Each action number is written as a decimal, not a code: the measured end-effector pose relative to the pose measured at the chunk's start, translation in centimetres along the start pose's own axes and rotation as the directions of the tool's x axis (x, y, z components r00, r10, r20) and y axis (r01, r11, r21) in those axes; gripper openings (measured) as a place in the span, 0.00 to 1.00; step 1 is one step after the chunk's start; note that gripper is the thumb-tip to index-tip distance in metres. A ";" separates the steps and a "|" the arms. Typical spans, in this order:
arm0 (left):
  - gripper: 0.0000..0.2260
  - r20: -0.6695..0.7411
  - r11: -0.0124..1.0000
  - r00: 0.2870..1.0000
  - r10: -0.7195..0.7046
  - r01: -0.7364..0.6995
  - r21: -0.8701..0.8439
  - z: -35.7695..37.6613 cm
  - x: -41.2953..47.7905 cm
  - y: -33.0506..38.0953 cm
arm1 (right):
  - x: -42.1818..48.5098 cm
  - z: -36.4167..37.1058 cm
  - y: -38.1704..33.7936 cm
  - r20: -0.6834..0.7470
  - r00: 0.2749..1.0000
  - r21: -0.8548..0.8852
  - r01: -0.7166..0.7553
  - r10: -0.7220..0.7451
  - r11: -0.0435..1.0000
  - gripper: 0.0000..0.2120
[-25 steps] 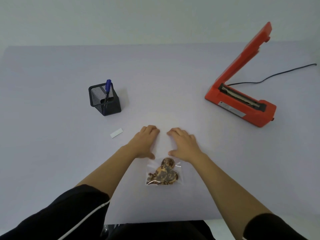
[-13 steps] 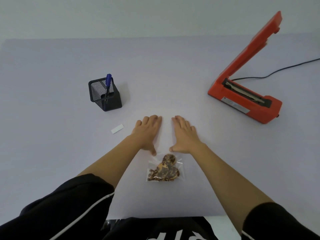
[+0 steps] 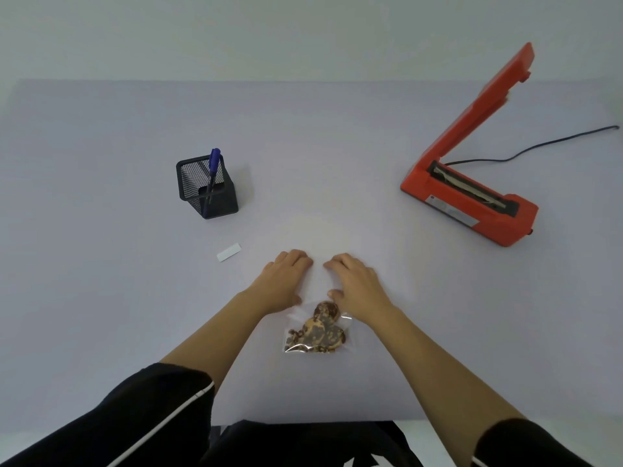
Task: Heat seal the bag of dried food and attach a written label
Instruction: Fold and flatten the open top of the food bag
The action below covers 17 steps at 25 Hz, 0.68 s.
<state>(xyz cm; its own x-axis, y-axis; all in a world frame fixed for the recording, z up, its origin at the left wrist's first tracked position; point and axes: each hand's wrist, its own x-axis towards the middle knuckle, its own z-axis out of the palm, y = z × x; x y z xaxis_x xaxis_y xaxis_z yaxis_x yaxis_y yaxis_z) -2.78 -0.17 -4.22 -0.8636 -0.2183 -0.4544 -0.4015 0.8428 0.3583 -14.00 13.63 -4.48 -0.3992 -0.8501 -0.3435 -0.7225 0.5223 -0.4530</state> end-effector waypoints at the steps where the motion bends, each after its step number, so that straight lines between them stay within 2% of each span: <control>1: 0.37 0.020 1.000 1.000 -0.004 0.004 0.026 -0.5 0.4 0.0 | 0.5 -0.5 0.0 0.031 0.999 -0.014 -0.019 0.020 1.000 0.30; 6: 0.53 0.089 0.960 0.995 -0.052 0.025 0.280 -2.3 2.5 0.6 | 3.4 -2.6 -0.2 0.155 0.983 -0.192 -0.069 0.100 0.979 0.50; 10: 0.60 0.108 0.944 0.988 -0.110 0.070 0.323 -2.8 3.7 0.7 | 4.8 -3.1 -0.4 0.194 0.971 -0.298 -0.074 0.137 0.952 0.56; 14: 0.60 0.105 0.956 0.988 -0.112 0.079 0.281 -2.7 3.0 0.3 | 3.7 -2.8 0.1 0.144 0.981 -0.250 -0.095 0.134 0.963 0.58; 17: 0.56 0.035 0.969 0.972 -0.233 0.229 0.095 -1.8 1.6 0.3 | 1.6 -1.7 0.4 0.003 0.962 -0.014 -0.274 0.274 0.962 0.55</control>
<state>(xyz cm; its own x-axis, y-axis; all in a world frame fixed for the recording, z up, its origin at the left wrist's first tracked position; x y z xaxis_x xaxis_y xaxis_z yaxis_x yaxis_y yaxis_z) -4.79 -1.15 -3.40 -0.7350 -0.3913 -0.5538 -0.5578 0.8133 0.1656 -15.92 12.38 -3.84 -0.5805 -0.6742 -0.4565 -0.5933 0.7343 -0.3299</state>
